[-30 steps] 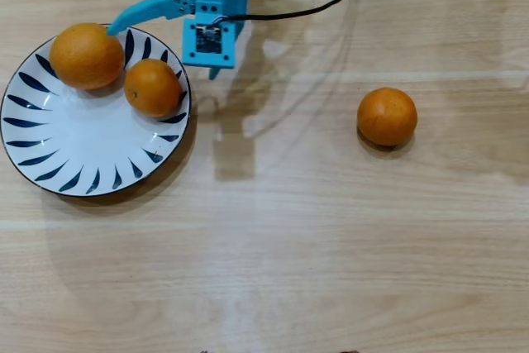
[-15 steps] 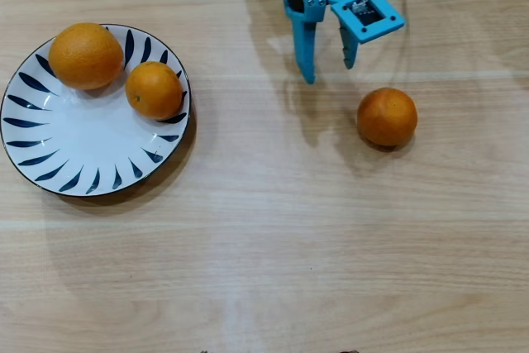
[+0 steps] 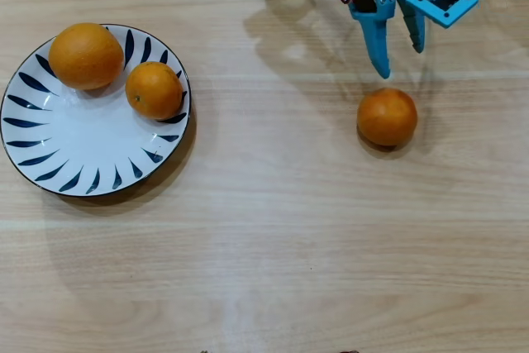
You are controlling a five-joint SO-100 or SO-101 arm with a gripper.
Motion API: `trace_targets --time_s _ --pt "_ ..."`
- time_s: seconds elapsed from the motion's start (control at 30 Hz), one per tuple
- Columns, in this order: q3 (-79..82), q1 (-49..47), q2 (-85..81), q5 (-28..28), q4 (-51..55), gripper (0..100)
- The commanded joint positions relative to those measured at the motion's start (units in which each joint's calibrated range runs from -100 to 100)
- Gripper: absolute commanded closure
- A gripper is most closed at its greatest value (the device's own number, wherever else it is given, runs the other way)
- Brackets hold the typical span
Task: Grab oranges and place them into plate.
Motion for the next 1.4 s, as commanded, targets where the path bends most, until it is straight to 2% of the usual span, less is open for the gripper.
trace_targets --time_s 0.0,0.13,0.33,0.73,1.3,1.37 --pt "-1.13 -2.18 1.43 -0.21 -6.53 62" --pt "-1.13 -2.34 4.13 -0.53 -11.60 58" --pt "-3.76 -1.05 13.94 -5.23 -13.83 57" --pt "-17.16 2.26 29.58 -5.44 -13.15 57" --pt "-18.06 4.44 34.73 -6.17 -13.15 58" --pt "-18.06 4.44 34.73 -6.17 -13.15 61"
